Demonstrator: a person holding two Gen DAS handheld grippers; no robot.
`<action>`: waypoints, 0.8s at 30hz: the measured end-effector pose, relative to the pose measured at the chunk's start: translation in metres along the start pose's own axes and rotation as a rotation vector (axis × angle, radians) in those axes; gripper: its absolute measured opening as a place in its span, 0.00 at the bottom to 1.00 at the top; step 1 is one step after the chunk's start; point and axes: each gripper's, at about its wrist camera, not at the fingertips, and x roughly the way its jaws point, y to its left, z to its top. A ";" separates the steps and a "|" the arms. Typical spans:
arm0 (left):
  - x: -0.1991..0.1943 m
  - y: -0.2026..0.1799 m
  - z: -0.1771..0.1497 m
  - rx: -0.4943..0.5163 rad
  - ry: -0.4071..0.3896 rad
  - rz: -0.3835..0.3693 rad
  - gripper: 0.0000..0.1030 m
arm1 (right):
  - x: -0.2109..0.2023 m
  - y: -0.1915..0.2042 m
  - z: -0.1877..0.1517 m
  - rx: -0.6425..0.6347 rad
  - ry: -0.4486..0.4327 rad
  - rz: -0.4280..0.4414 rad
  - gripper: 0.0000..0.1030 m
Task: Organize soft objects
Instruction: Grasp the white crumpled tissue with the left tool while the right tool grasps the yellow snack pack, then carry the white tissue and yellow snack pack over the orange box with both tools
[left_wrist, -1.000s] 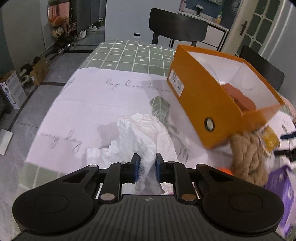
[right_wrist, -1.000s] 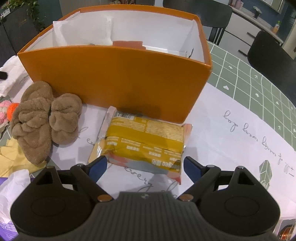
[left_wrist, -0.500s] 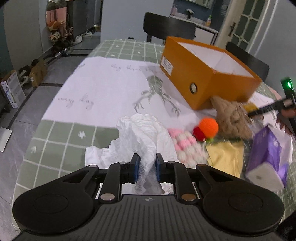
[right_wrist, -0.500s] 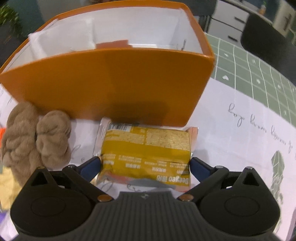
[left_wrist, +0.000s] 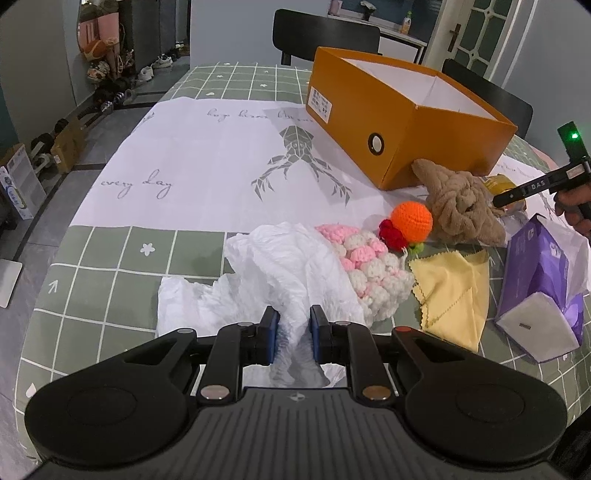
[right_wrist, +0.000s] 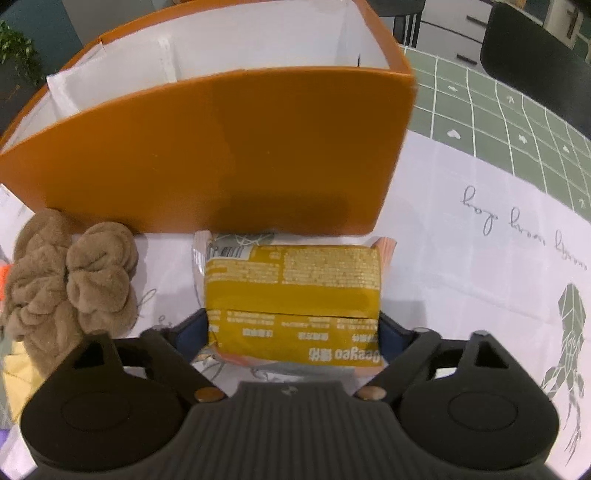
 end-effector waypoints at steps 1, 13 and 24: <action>0.000 0.000 -0.001 0.002 0.001 0.001 0.20 | -0.002 -0.001 -0.002 -0.009 0.001 -0.002 0.83; -0.015 -0.001 -0.006 0.034 0.000 -0.013 0.17 | -0.052 -0.046 -0.038 0.014 -0.027 -0.044 0.82; -0.056 -0.011 -0.013 0.095 -0.028 -0.058 0.14 | -0.108 -0.028 -0.099 -0.104 -0.017 -0.046 0.82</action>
